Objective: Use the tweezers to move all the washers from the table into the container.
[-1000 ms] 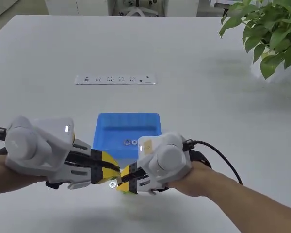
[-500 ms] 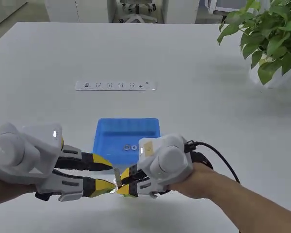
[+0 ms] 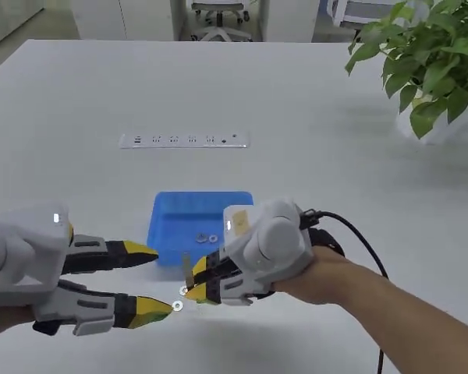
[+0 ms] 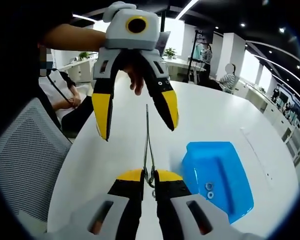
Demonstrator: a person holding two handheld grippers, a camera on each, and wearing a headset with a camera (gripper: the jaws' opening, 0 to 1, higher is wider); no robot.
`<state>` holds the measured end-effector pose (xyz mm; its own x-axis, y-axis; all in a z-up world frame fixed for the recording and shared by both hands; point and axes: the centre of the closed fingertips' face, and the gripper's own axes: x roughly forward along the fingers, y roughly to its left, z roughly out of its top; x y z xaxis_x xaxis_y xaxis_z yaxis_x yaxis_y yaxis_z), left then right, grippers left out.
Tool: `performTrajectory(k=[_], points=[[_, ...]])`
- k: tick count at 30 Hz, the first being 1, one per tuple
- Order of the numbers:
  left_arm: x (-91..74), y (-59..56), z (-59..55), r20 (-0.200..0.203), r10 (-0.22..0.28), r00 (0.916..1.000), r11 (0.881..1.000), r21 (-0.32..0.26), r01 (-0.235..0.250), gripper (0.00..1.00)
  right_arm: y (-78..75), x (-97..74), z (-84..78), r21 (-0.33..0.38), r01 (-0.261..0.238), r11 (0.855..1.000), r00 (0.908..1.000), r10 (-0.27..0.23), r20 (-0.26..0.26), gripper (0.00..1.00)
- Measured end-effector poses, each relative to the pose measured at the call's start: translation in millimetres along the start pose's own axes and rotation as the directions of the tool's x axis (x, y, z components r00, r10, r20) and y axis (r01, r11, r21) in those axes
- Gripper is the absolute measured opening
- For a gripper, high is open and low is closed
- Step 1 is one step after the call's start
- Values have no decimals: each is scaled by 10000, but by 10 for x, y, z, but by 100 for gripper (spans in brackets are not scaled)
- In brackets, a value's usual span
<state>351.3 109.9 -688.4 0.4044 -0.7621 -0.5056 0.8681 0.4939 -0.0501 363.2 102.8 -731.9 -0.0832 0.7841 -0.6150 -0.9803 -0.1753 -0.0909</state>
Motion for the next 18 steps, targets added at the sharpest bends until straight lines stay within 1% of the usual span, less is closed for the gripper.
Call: performTrajectory(k=[2, 4, 7, 9, 12, 14, 16, 18], points=[[-19, 11, 12, 109, 136, 9998, 9999, 5, -136, 57, -28, -34, 34, -24, 58, 10000, 10000, -58, 30, 9], [-30, 12, 17, 139, 188, 9997, 9998, -121, -186, 58, -56, -64, 61, -60, 115, 9999, 9999, -115, 47, 9], [-44, 17, 23, 185, 293, 9994, 9994, -163, -290, 62, -87, -98, 97, -71, 140, 9999, 9998, -139, 121, 9], [-48, 18, 25, 184, 346, 9992, 9990, -277, -341, 64, -102, -111, 98, -132, 153, 9998, 9999, -152, 68, 9], [-55, 15, 39, 230, 439, 9988, 9987, -276, -432, 67, -132, -140, 116, -189, 167, 9997, 9998, -166, 84, 9], [-60, 7, 52, 270, 440, 9987, 9986, -298, -432, 69, -161, -170, 143, -220, 200, 9996, 9997, -197, 130, 9], [-63, 9, 60, 298, 498, 9983, 9982, -352, -487, 72, -206, -195, 162, -276, 296, 9992, 9995, -292, 149, 9], [-67, 9, 59, 276, 542, 9981, 9980, -351, -533, 73, -252, -219, 180, -305, 381, 9988, 9991, -375, 176, 9]])
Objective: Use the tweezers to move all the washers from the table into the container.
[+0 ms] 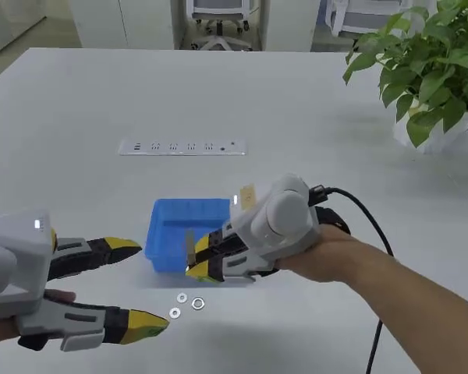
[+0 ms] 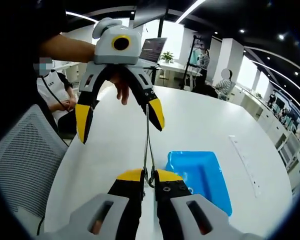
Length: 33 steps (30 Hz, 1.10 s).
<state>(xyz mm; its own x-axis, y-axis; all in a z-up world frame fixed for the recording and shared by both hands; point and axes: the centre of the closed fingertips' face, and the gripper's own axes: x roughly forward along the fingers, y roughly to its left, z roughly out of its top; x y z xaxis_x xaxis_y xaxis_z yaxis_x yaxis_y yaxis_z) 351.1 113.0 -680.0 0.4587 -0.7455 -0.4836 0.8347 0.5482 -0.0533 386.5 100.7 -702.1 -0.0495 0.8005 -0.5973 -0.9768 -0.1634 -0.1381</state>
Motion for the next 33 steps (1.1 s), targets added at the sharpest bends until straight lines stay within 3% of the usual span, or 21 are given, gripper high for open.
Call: performTrajectory(k=[11, 18, 25, 33], points=[[-26, 12, 32, 44, 161, 9999, 9999, -14, -161, 81, -274, -89, -16, 6, 398, 9992, 9991, -398, 132, 9], [-38, 79, 53, 33, 367, 9993, 9993, -9, -367, 89, -434, -94, -44, 65, 573, 9983, 9980, -575, 244, 9], [-16, 144, 59, -9, 522, 9986, 9986, 71, -522, 98, -532, -53, -156, 74, 615, 9981, 9979, -616, 181, 9], [45, 195, 46, -154, 481, 9987, 9988, -84, -483, 99, -640, -22, -283, 144, 698, 9975, 9975, -700, 138, 10]])
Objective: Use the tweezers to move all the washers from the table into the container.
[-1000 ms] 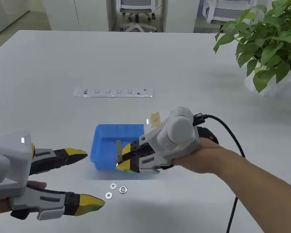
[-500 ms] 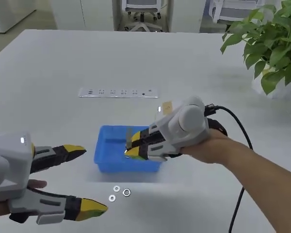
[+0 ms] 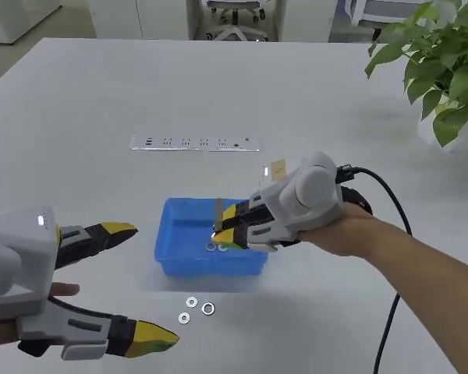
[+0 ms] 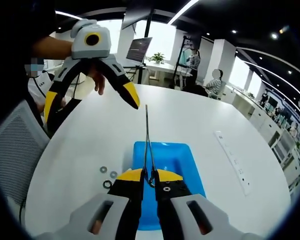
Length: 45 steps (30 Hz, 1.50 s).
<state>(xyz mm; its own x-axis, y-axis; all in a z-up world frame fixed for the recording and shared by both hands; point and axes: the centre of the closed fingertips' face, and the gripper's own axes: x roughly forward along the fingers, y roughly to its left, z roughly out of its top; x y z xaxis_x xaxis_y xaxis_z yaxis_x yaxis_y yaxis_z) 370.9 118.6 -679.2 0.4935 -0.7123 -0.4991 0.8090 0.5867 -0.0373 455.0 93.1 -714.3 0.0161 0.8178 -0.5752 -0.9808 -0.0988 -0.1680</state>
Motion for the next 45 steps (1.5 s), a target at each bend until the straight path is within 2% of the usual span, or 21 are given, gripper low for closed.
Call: performTrajectory(k=[12, 19, 25, 33, 43, 45], points=[[185, 118, 67, -38, -122, 9999, 9999, 107, 122, 98, -59, 64, -179, 163, -100, 9998, 9999, 101, -45, 10], [309, 175, 108, -58, -254, 9997, 9994, 224, 255, 94, -84, 110, -273, 269, -175, 9995, 9998, 177, -89, 10], [422, 287, 193, -7, -304, 9995, 9978, 583, 304, 83, -84, 150, -344, 340, -278, 9990, 9994, 284, -174, 10], [588, 408, 312, -28, -504, 9987, 9919, 1167, 504, 61, -98, 177, -392, 423, -326, 9986, 9992, 335, -215, 10], [793, 477, 388, -107, -685, 9976, 9820, 1758, 693, 31, -102, 211, -449, 524, -417, 9978, 9987, 431, -254, 10], [841, 516, 401, -171, -589, 9981, 9784, 1973, 611, 27, -109, 221, -466, 594, -435, 9973, 9986, 451, -262, 10]])
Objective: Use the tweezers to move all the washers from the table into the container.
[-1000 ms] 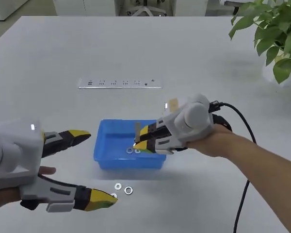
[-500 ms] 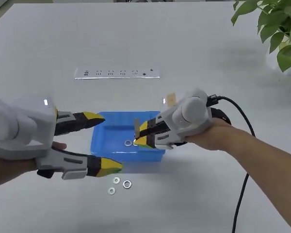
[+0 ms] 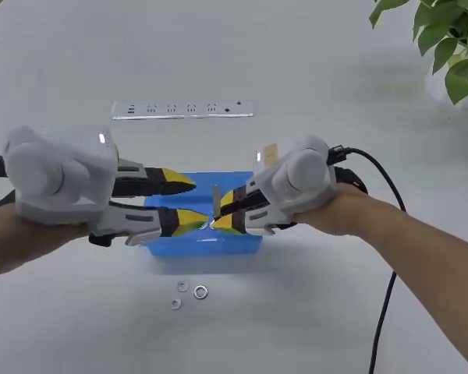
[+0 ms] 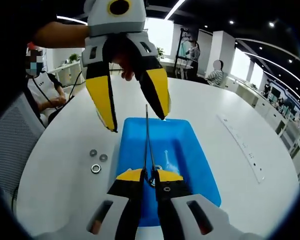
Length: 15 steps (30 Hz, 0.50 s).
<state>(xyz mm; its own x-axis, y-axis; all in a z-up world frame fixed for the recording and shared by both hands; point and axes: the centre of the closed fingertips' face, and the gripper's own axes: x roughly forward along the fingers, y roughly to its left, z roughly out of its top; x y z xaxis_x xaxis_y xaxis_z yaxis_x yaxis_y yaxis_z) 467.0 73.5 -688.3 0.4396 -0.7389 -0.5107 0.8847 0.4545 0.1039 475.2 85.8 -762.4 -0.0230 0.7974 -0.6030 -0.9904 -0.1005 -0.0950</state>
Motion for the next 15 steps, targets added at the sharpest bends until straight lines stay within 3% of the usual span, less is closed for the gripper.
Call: performTrajectory(k=[6, 15], points=[[115, 93, 45, -44, -30, 10000, 9997, 243, 31, 20, -12, 13, -16, 53, -64, 10000, 10000, 65, -11, 10], [186, 37, 31, -95, -600, 9982, 9975, 380, 603, 11, -16, 21, -25, 83, -123, 9999, 9999, 123, 12, 10]])
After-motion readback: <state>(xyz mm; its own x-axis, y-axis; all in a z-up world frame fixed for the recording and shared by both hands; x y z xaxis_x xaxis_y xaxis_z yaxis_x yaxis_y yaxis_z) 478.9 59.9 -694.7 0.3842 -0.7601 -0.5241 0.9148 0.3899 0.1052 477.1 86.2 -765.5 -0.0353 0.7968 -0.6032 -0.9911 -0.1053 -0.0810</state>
